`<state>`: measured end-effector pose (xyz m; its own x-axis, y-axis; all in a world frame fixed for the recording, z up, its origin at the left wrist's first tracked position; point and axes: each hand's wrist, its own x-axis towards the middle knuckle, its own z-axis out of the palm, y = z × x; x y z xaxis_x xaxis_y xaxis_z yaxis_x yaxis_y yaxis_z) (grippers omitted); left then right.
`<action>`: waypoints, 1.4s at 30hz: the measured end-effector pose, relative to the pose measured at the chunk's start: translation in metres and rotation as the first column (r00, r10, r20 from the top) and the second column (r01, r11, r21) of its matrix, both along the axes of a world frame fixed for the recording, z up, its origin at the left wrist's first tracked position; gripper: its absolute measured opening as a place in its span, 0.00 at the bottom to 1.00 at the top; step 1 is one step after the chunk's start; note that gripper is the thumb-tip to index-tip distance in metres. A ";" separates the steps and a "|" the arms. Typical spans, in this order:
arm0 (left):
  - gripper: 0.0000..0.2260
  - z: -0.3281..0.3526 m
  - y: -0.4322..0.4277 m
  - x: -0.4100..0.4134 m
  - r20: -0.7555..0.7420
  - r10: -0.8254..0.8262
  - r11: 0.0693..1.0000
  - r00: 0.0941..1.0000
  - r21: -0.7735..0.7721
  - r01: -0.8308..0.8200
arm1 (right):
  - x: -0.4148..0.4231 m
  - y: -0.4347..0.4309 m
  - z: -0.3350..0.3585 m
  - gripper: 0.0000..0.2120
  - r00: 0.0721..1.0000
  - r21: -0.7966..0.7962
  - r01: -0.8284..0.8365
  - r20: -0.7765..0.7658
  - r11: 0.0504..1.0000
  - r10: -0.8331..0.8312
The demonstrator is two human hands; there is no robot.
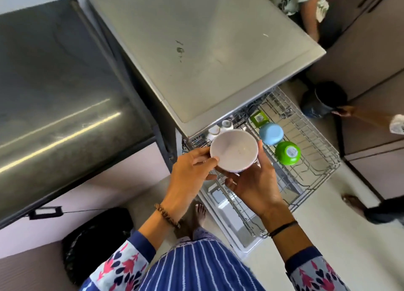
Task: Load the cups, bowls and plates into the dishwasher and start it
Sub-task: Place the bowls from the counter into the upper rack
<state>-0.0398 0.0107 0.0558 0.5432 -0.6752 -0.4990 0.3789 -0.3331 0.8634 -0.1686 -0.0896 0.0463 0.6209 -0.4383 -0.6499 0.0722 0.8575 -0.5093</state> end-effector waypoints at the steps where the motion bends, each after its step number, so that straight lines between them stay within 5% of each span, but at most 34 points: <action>1: 0.14 -0.004 -0.003 -0.002 -0.002 -0.017 1.000 1.000 0.002 0.017 | -0.004 0.000 -0.003 0.31 1.000 0.000 0.015 -0.003 1.000 -0.015; 12: 0.10 -0.027 -0.039 -0.038 0.049 -0.183 0.982 0.982 0.057 0.180 | -0.057 -0.016 -0.025 0.40 0.991 0.024 0.120 -0.054 0.992 -0.119; 28: 0.10 -0.134 -0.132 -0.142 0.129 -0.315 0.940 0.940 0.179 0.291 | -0.172 -0.118 -0.138 0.32 0.975 0.062 0.183 -0.142 0.981 -0.173; 35: 0.11 -0.183 -0.175 -0.192 0.096 -0.392 0.894 0.915 0.272 0.355 | -0.218 -0.189 -0.181 0.30 0.906 -0.209 0.070 -0.395 0.975 -0.150; 39: 0.11 -0.202 -0.188 -0.210 0.132 -0.437 0.875 0.890 0.291 0.386 | -0.240 -0.227 -0.195 0.34 0.795 -0.489 -0.239 -0.594 0.839 -0.120; 42: 0.10 -0.209 -0.193 -0.217 0.118 -0.422 0.880 0.899 0.290 0.375 | -0.249 -0.250 -0.210 0.39 0.594 -0.611 -0.620 -0.776 0.492 -0.214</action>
<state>-0.2568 -0.1824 -0.1536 0.3475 -0.7158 -0.6056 0.0203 -0.6400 0.7681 -0.4173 -0.3391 -0.1635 0.3080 -0.8967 -0.3178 -0.7500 -0.0233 -0.6610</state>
